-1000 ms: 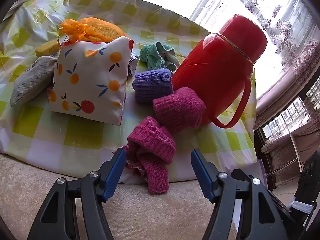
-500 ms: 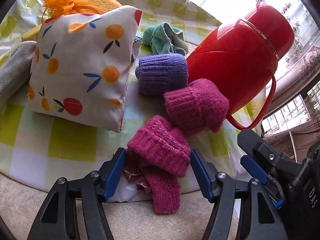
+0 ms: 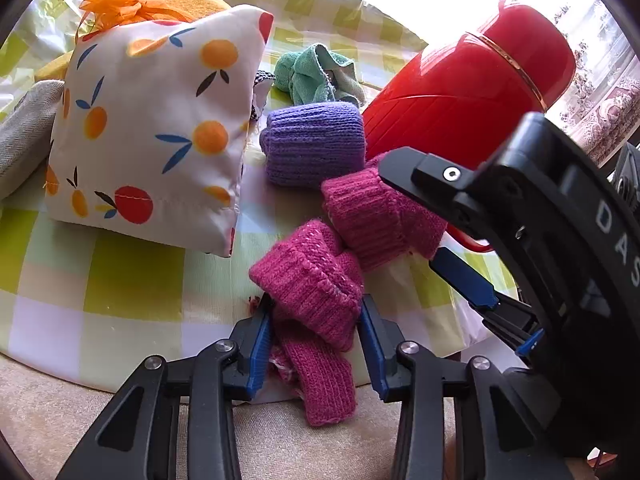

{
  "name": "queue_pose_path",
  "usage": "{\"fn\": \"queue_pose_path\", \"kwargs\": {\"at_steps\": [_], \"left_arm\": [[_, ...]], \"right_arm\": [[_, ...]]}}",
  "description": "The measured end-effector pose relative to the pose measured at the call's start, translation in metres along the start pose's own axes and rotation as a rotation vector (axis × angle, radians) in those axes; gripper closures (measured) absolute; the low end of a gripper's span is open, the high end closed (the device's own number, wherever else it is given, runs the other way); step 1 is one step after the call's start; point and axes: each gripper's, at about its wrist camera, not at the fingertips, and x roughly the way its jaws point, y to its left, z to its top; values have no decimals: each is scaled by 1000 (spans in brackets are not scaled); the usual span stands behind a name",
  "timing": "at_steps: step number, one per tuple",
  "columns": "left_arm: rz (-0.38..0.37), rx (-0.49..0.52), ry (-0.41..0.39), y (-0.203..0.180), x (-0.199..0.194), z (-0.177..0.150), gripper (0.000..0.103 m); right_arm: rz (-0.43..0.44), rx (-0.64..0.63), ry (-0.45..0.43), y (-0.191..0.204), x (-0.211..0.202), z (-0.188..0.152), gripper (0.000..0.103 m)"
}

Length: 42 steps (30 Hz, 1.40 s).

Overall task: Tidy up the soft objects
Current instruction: 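Grasp a pink knit sock with the left tool while the right tool grasps the other, then carry the sock into the white box with the left tool while the right drops its sock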

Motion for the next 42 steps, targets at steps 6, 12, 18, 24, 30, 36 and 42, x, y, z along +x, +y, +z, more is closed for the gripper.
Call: {"fn": "queue_pose_path", "kwargs": {"at_steps": [6,12,18,24,30,36,42], "left_arm": [[-19,-20,-6,10,-4,-1,66],[-20,-11,-19,12,-10,-9,69],[-7,8,-27,2,-15,-15,71],[12,31,-36,-5,-17,-16,72],[36,85,-59,-19,-28,-24,73],[40,144,-84,-37,-38,-31,73],[7,176,-90,-52,-46,-41,73]], "right_arm": [[4,19,25,-2,15,5,31],[40,27,35,-9,22,1,58],[45,-9,1,-8,7,-8,62],[41,-24,-38,-14,-14,-17,63],[35,-13,-75,-29,-43,-24,63],[26,10,-103,-44,-71,-31,63],[-3,40,-115,-65,-99,-39,63]]}}
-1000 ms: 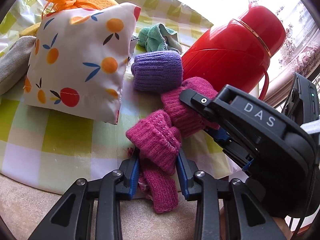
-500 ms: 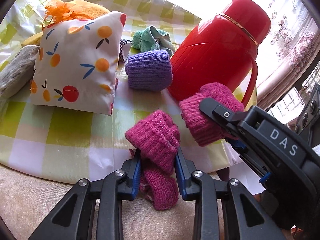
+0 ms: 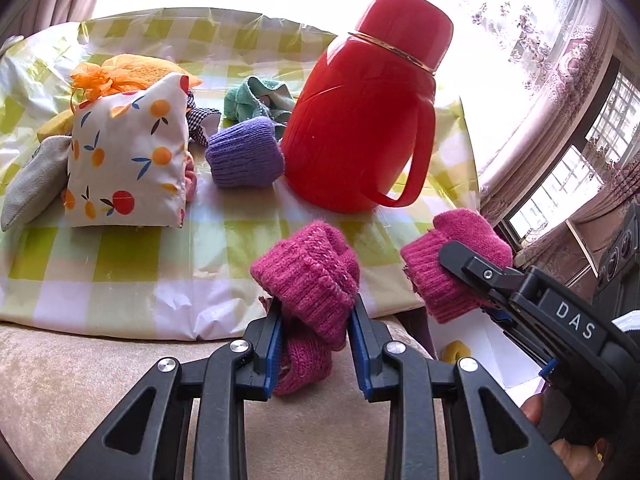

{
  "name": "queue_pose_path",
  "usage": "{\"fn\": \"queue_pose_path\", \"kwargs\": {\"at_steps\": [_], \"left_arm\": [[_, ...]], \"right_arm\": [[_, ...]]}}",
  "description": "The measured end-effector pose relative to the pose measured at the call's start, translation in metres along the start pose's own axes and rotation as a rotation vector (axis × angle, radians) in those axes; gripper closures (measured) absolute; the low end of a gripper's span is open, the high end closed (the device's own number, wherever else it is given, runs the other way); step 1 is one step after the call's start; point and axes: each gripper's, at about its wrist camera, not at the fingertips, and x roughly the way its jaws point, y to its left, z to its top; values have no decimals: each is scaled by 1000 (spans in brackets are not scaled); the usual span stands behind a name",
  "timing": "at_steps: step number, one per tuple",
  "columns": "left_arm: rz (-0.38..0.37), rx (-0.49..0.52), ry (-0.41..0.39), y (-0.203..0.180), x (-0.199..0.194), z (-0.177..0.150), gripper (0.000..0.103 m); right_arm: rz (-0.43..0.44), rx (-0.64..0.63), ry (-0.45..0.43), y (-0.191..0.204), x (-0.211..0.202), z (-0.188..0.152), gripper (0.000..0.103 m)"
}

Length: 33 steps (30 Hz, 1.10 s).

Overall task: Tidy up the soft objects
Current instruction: 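Carry the sock into the white box with the left tool while the right drops its sock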

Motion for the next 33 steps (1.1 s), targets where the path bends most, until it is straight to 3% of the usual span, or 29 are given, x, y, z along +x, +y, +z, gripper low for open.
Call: {"fn": "queue_pose_path", "kwargs": {"at_steps": [10,22,23,25,29,33], "left_arm": [[-177,54,26,-52,-2,-11,73],[-385,218,160,-142,7,-45,72],[-398,227,176,-147,9,-48,71],[-415,249,216,-157,13,-55,59],[-414,288,267,-165,20,-63,56],[-409,258,261,-158,21,-60,49]], "right_arm": [[-162,21,-18,-62,-62,-5,63],[-367,129,-24,-135,-111,-2,60],[-375,137,-26,-139,-113,-2,59],[-392,151,-33,-145,-117,-2,59],[-411,173,-33,-153,-121,-2,54],[-415,182,-21,-156,-118,-4,48]]}}
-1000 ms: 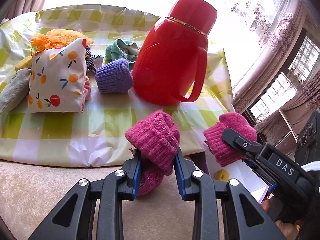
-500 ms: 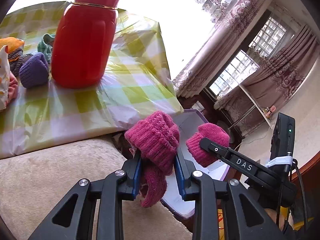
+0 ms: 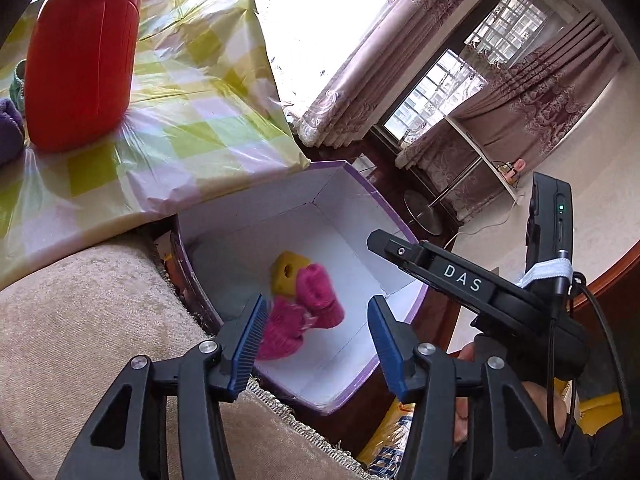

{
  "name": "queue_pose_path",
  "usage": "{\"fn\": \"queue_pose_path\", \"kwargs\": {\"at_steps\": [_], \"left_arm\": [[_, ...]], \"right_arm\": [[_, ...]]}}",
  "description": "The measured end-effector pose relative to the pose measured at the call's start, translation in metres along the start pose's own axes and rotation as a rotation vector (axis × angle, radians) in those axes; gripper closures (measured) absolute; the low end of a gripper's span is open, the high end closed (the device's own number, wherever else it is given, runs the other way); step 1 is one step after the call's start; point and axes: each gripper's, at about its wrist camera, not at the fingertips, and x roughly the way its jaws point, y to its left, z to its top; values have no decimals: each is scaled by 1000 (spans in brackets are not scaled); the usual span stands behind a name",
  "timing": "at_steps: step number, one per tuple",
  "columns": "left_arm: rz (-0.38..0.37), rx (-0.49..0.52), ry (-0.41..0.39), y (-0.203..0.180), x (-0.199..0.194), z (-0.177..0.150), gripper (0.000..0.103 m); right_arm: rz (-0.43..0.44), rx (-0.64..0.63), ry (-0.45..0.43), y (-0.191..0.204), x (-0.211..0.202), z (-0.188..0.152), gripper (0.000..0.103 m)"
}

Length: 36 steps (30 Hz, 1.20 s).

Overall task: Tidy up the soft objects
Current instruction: 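Carry the sock into the white box with the left tool while the right drops its sock, then move both open tools back over the items on the bed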

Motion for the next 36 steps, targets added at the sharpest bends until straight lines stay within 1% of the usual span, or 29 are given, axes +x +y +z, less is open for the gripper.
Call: {"fn": "queue_pose_path", "kwargs": {"at_steps": [11,13,16,18,23,28,32,36], "left_arm": [[17,-49,-23,14,-7,1,49],[34,-58,-35,18,-11,1,49],[82,-85,-44,28,-17,1,49],[94,-110,-57,37,-22,1,49],[135,-154,-103,58,-40,1,49],[171,-216,-154,81,-61,-1,49],[211,-272,-206,105,-83,-5,49],[241,-358,-266,134,-106,-13,48]], "right_arm": [[21,-30,32,13,7,-8,48],[29,-47,39,18,7,-10,48],[34,-87,42,29,7,-14,48],[42,-111,48,38,8,-16,48],[78,-173,52,62,8,-23,48],[117,-265,55,96,6,-31,47],[144,-339,53,123,5,-41,40],[176,-409,72,148,8,-52,36]]}}
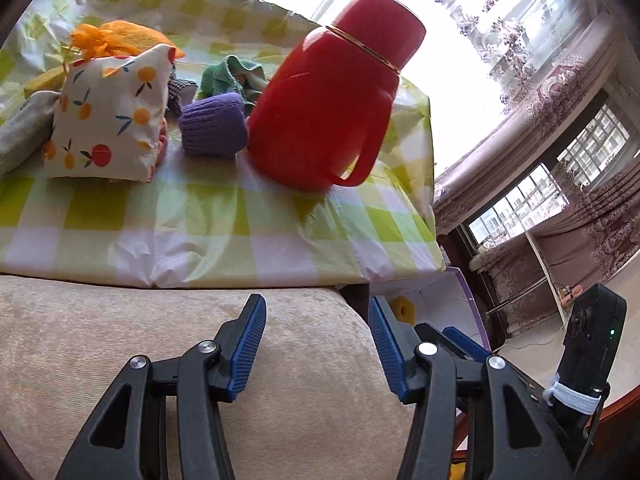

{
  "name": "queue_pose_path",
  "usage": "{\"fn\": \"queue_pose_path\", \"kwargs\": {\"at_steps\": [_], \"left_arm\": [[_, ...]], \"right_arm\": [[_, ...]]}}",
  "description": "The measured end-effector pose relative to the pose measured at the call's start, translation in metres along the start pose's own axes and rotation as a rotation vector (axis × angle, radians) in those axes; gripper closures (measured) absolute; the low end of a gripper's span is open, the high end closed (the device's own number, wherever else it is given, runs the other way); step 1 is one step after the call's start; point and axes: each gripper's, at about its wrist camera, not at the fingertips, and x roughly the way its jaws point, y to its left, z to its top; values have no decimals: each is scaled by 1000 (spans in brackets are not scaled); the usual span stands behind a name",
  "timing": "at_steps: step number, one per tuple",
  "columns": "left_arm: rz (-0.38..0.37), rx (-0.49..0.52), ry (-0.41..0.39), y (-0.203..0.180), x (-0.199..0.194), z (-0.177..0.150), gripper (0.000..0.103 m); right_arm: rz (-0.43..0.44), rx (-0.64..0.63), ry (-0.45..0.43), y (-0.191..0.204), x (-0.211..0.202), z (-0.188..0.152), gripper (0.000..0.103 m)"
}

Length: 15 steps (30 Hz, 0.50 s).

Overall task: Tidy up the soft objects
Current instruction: 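Move both open tools back over the items on the bed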

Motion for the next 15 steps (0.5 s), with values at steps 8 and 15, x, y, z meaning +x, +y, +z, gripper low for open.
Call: {"fn": "queue_pose_path", "kwargs": {"at_steps": [8,15], "left_arm": [[68,-113,-111,55,-34,12,44],[107,-212,-196,101,-61,23,38]], "right_arm": [[49,-133,15,55,14,1,33],[82,-253,18,107,29,5,24]]}}
